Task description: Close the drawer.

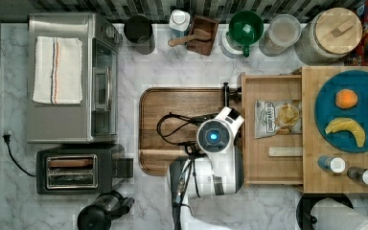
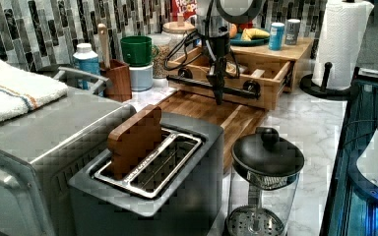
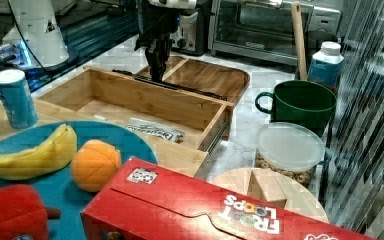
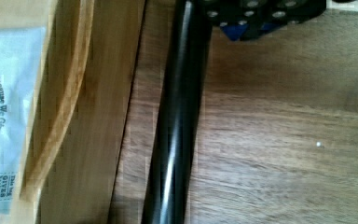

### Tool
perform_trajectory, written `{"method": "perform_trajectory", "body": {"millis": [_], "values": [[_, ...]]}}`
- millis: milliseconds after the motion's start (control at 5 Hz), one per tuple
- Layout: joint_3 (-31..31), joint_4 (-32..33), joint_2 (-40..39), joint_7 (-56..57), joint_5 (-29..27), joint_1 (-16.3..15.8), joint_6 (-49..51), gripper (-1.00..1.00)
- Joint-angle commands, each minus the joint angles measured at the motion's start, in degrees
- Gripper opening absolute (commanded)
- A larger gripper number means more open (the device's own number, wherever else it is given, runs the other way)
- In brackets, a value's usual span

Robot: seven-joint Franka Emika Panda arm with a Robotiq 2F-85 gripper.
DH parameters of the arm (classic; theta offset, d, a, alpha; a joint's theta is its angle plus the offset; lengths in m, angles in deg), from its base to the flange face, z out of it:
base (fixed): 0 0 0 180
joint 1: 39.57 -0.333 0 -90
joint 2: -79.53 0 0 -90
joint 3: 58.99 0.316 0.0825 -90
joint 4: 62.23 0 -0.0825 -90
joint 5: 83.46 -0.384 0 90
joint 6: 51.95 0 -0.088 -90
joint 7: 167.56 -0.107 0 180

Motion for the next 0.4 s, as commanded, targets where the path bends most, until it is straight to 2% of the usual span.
{"method": "perform_trajectory", "body": {"millis": [200, 400], "values": [[-6.42, -5.43, 1.17, 7.44, -1.77, 6.83, -10.54, -1.0], [-8.93, -5.64, 1.08, 11.48, -4.09, 7.34, -14.45, -1.0]]}}
